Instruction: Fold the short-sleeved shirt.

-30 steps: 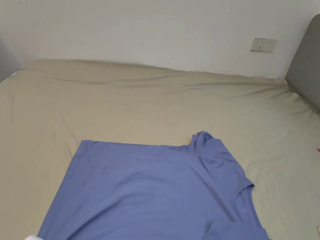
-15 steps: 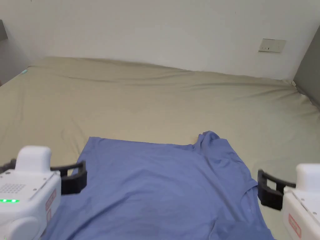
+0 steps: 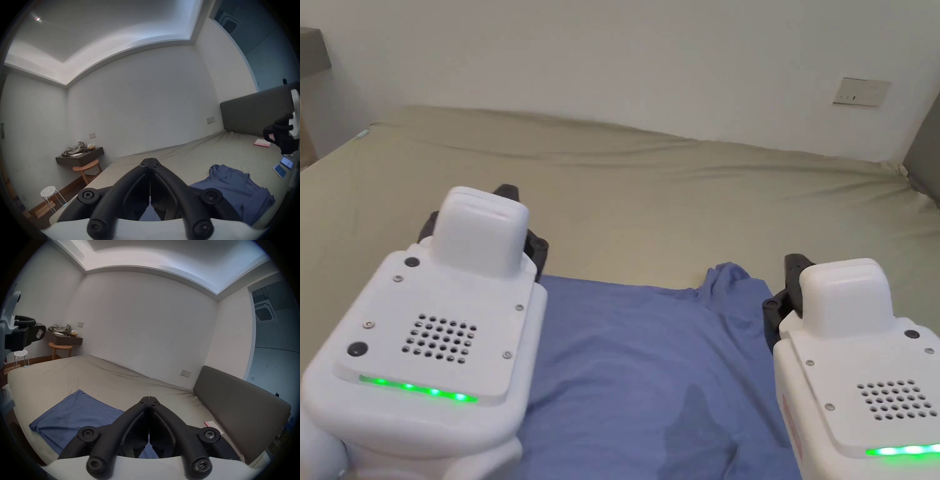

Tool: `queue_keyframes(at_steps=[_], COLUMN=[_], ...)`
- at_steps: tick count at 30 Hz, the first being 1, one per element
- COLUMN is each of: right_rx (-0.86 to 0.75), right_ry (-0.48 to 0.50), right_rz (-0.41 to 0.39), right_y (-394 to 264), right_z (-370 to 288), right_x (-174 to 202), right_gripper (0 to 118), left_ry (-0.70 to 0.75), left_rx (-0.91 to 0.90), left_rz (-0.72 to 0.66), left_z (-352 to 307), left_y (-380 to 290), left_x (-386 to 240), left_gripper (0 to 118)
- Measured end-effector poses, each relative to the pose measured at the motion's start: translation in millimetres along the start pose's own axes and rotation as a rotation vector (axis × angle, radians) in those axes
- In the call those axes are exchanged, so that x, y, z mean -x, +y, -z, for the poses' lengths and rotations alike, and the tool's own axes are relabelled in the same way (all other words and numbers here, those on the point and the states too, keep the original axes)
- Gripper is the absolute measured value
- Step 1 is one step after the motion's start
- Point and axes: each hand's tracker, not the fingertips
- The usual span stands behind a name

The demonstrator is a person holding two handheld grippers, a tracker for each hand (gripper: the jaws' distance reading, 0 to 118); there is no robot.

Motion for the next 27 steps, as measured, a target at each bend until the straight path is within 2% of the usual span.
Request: queue_keyframes(at_steps=[6,8,12,15,16,17,19,20,24,27], right_rx=[0.021,0.032,0.074,0.116,0.130,0.144,0.182,0.198,0.251,0.280], right_ry=[0.021,0.024,0.034,0.046,0.048,0.048,0.034,0.029,0.009,-0.006], right_rz=[0.004,0.002,-0.006,-0.009,-0.011,-0.014,-0.016,-0.009,0.004,0.003], right_y=[-3,-6,-17,-29,-34,-38,-48,-52,-66,-73], right_z=[5,7,13,15,15,15,15,15,19,23], right_x=[-5,-9,-14,-17,-19,-20,-26,-30,-41,-46], right_gripper=[1,1,1,1,1,1,1,1,1,1], left_ry=[-0.037,-0.107,-0.100,-0.110,-0.121,-0.122,-0.104,-0.083,-0.018,-0.022], left_rx=[0.087,0.163,0.348,0.519,0.594,0.663,0.849,0.914,1.024,1.060], left_rz=[-0.017,-0.041,-0.005,-0.063,-0.074,-0.083,-0.108,-0.122,-0.161,-0.171], left_z=[5,11,26,24,22,19,9,4,-13,-11], left_y=[-13,-24,-79,-135,-157,-177,-224,-244,-285,-300], left_x=[13,22,38,54,59,63,76,81,91,89], left_gripper=[0,0,0,1,16,37,97,108,110,109])
